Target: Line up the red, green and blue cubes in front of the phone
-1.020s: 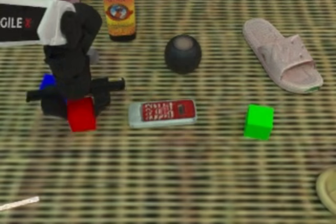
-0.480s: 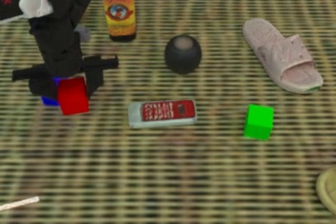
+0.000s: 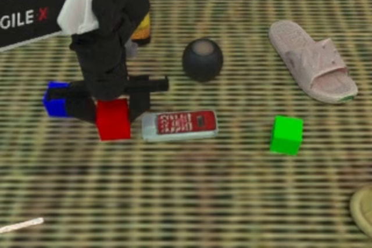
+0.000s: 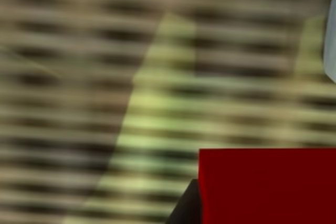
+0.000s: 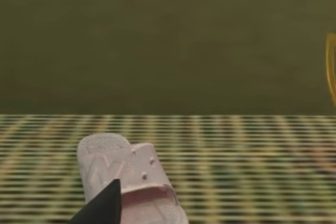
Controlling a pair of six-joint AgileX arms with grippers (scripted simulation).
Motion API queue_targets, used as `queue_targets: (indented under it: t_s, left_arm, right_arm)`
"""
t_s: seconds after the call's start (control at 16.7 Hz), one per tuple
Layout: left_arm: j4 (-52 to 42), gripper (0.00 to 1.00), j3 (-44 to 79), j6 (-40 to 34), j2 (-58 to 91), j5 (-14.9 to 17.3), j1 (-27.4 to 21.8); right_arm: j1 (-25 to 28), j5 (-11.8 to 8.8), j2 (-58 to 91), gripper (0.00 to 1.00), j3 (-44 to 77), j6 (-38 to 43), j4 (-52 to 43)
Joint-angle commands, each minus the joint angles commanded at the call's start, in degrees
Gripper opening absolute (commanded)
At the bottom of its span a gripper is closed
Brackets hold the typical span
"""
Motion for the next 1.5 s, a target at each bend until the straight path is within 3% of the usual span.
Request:
queue_targets:
  t_s: [0.24, 0.36, 0.72, 1.08, 1.38, 1.5]
  left_arm:
    - [-0.65, 0.00, -2.38, -4.88, -3.07, 0.00, -8.56]
    - [-0.76, 0.00, -3.01, -6.13, -3.96, -0.01, -10.61]
    - [0.27, 0.00, -3.63, -5.97, -3.45, 0.00, -10.57]
    - [12.33, 0.00, -11.32, -6.19, 0.39, 0.01, -10.74]
    - [14.06, 0.00, -12.66, -6.24, 1.20, 0.02, -10.84]
    - [14.06, 0.15, -12.66, -6.24, 1.20, 0.02, -10.84]
  right_arm:
    - [0.00, 0.00, 0.00, 1.00, 0.00, 0.00, 0.00]
    - [0.00, 0.00, 0.00, 1.00, 0.00, 0.00, 0.00]
    - [0.00, 0.00, 0.00, 1.00, 0.00, 0.00, 0.00]
    - [0.00, 0.00, 0.00, 1.00, 0.00, 0.00, 0.00]
    - [0.00, 0.00, 0.00, 1.00, 0.00, 0.00, 0.00]
    - [0.00, 0.00, 0.00, 1.00, 0.00, 0.00, 0.00]
